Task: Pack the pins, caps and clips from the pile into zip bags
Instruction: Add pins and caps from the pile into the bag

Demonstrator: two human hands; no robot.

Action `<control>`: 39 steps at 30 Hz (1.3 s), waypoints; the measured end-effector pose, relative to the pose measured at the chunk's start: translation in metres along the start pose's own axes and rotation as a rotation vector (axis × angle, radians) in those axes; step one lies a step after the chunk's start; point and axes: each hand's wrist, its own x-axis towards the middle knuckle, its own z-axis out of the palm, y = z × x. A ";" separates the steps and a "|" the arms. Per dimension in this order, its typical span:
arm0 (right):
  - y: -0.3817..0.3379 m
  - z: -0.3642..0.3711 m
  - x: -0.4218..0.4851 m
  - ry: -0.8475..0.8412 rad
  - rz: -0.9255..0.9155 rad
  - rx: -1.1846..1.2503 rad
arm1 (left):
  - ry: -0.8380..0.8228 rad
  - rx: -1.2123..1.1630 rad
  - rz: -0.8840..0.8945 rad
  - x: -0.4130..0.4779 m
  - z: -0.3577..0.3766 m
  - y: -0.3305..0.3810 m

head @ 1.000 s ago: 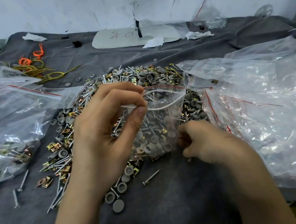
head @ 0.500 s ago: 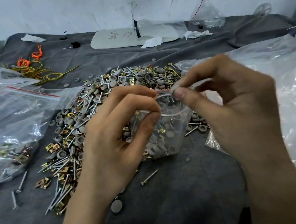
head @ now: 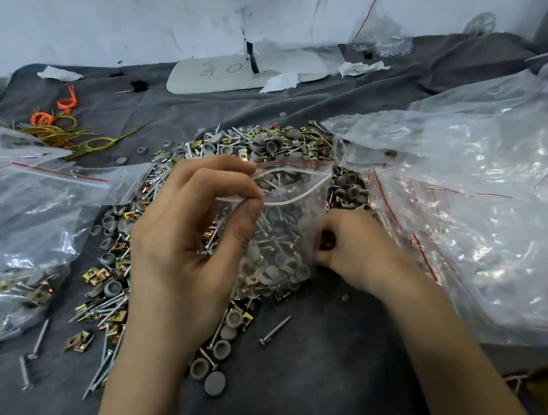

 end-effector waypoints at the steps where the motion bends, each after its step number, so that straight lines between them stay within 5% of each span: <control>1: -0.002 0.002 0.000 0.010 0.002 -0.055 | 0.001 0.002 0.001 0.000 0.000 0.000; 12: -0.009 -0.003 -0.003 0.142 0.026 -0.075 | -0.008 -0.023 -0.011 -0.001 -0.002 0.000; 16: -0.005 -0.019 -0.007 0.576 -0.066 0.133 | -0.038 -0.016 -0.017 0.001 0.000 0.005; 20: -0.019 -0.045 -0.033 0.949 -0.406 0.394 | -0.079 0.064 0.028 0.001 0.006 0.011; 24: -0.035 -0.051 -0.049 0.826 -0.607 0.301 | -0.087 0.067 0.041 0.001 0.009 0.013; 28: -0.033 -0.052 -0.048 0.749 -0.569 0.183 | -0.075 0.045 0.025 0.000 0.008 0.012; 35: -0.009 -0.058 -0.044 0.318 -0.399 0.482 | -0.055 -0.044 -0.038 0.000 0.008 0.008; 39: -0.007 -0.052 -0.037 0.301 -0.403 0.595 | -0.035 -0.105 -0.081 0.000 0.005 0.007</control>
